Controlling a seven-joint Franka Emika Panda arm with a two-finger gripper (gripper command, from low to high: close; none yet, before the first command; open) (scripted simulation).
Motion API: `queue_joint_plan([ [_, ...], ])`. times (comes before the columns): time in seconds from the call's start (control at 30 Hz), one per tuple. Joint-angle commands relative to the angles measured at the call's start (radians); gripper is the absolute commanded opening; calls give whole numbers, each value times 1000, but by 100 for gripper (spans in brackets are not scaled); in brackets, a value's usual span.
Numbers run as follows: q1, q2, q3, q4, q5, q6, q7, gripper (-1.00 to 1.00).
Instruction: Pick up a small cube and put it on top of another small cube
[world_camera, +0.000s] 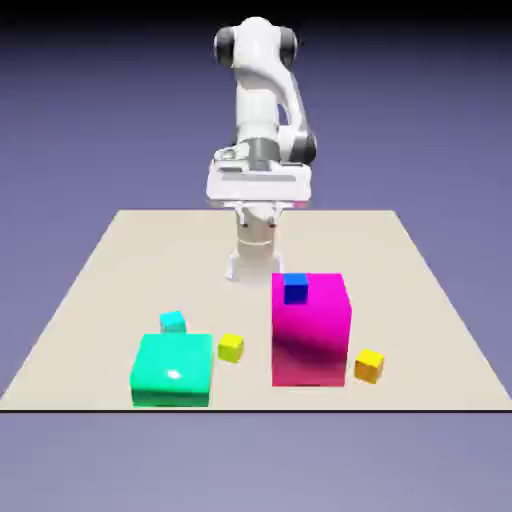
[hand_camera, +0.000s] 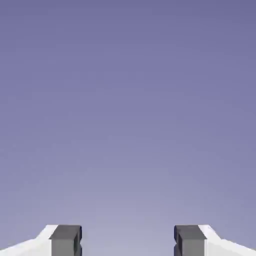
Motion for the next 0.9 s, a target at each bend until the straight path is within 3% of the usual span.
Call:
queue_joint_plan([
  [0.0, -22, 36, -17, 4, 11, -24, 23, 0],
  [0.5, -348, 562, -261, 59, 164, -371, 363, 0],
  [0.77, -457, 802, -90, 86, 381, -167, 203, 0],
  [0.8, -457, 802, -90, 86, 381, -167, 203, -100],
  [0.87, -441, 766, -116, 82, 348, -198, 227, -100],
])
